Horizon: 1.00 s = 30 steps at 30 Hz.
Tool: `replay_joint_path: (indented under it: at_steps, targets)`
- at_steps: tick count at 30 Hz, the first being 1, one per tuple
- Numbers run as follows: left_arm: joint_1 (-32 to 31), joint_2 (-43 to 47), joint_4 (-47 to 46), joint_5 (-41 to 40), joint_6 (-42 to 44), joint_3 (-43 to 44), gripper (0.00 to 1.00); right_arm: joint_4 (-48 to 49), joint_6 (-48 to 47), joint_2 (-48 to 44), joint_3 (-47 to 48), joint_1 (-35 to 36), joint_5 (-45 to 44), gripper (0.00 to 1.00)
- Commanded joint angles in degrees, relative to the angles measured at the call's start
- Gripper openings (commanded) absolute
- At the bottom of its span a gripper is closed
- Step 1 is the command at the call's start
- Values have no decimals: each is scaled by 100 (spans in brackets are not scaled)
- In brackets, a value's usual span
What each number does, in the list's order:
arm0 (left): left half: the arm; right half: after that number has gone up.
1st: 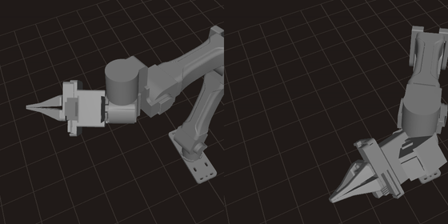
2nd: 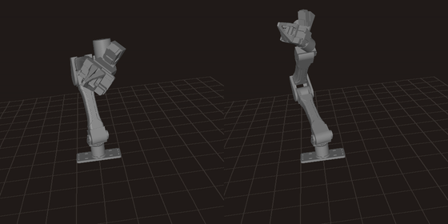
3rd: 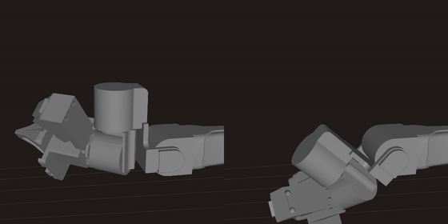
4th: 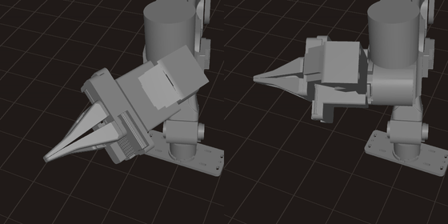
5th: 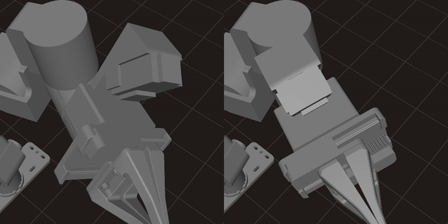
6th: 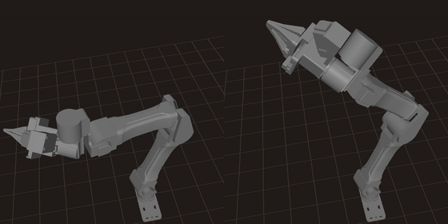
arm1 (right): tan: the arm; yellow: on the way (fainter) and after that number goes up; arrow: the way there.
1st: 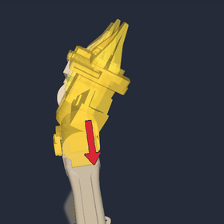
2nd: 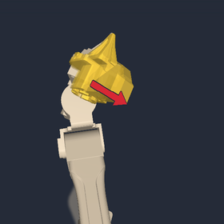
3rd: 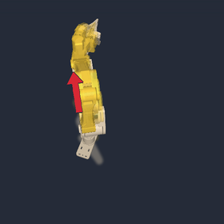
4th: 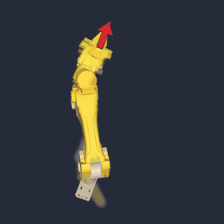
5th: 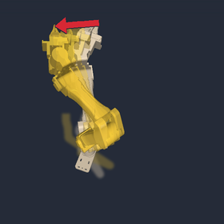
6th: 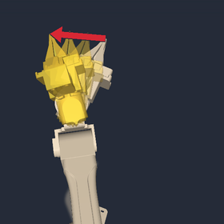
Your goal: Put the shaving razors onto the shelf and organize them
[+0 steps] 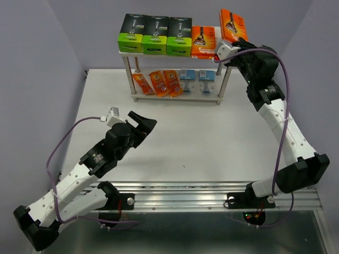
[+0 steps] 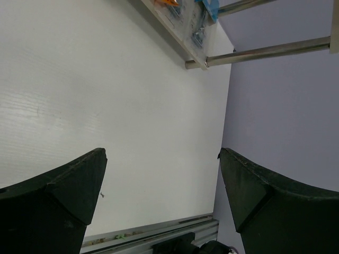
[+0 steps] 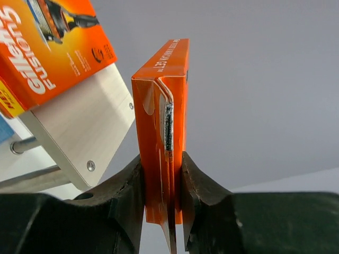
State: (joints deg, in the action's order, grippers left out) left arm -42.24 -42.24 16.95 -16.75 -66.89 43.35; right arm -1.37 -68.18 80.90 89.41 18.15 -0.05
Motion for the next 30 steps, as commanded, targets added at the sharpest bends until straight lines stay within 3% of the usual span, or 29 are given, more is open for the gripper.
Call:
replay_joint_path:
  at_steps: [1, 8, 12, 22, 30]
  targets:
    - [49, 67, -113, -302, 45, -90, 99, 374, -318, 266, 226, -513, 1095, 17]
    - [146, 75, -16, -618, 18, -81, 99, 164, -696, 690, 314, -743, 1367, 21]
    - [260, 84, 19, -654, 97, -29, 99, -661, -916, 839, 420, -743, 1666, 22]
    - [471, -171, 54, -434, 238, 50, 99, -1041, -1048, 848, 367, -743, 1280, 26]
    - [611, -417, -245, -92, 343, -20, 99, 1497, -389, 954, -352, -682, 392, 24]
